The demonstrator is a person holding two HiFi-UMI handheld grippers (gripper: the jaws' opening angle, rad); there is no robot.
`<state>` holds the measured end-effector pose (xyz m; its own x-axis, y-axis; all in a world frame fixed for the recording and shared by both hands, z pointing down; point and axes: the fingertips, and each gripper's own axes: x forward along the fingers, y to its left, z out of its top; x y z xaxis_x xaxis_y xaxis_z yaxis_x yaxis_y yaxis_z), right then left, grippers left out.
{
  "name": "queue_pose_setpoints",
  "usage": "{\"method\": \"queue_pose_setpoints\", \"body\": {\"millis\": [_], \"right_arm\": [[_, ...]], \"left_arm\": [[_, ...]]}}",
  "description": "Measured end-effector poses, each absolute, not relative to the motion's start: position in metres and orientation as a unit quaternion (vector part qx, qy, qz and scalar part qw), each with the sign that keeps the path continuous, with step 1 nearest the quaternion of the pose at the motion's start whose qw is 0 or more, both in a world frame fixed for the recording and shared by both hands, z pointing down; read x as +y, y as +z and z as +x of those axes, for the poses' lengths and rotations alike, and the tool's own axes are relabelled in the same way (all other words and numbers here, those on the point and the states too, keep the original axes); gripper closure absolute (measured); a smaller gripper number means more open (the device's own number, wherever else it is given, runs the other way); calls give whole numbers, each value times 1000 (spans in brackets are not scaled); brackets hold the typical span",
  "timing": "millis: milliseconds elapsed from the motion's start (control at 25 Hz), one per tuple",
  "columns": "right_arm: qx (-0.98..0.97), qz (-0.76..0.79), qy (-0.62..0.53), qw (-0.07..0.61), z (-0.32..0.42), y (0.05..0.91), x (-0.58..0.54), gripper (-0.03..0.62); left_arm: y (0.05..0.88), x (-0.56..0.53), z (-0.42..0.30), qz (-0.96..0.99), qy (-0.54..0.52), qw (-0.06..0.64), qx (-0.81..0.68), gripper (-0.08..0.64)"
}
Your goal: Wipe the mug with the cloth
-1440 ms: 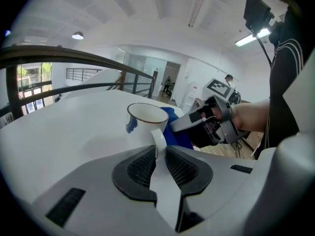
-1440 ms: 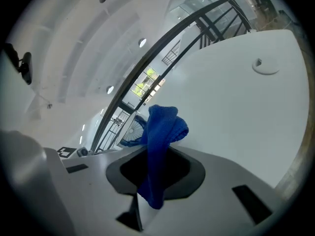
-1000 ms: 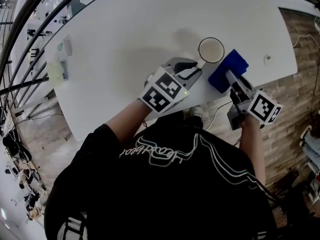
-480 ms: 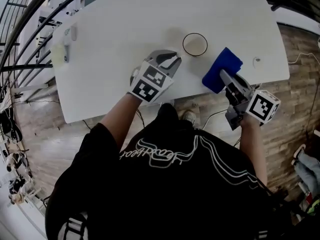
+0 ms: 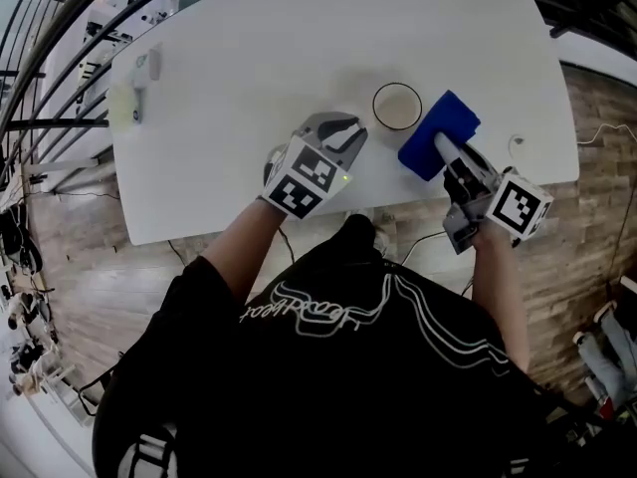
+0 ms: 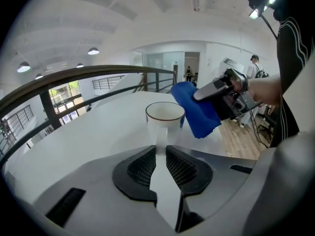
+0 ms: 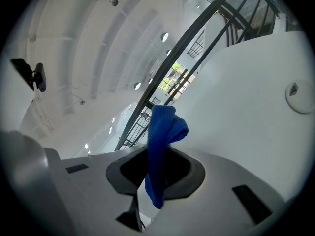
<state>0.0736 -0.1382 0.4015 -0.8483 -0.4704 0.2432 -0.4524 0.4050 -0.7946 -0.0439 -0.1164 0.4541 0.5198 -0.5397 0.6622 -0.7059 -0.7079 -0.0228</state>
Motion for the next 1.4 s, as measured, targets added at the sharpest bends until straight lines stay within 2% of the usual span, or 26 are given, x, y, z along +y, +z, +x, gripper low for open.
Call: {"method": "queue_pose_setpoints", "body": {"millis": [240, 560, 800, 1040, 1400], "right_arm": [[830, -285, -480, 2, 71, 414, -149, 532], [828, -271, -490, -26, 63, 428, -150, 532], [835, -291, -443, -147, 66, 453, -156, 532], [838, -264, -433, -202, 64, 463, -155, 532], [854, -214, -441, -174, 82, 444, -167, 532]], "left_arm": [[458, -112, -40, 866, 320, 149, -354, 489], [457, -114, -37, 874, 311, 143, -346, 489], [457, -117, -38, 868, 315, 146, -356, 488], [456, -117, -36, 855, 319, 152, -379, 488], [458, -118, -39, 836, 336, 172, -397, 488]]}}
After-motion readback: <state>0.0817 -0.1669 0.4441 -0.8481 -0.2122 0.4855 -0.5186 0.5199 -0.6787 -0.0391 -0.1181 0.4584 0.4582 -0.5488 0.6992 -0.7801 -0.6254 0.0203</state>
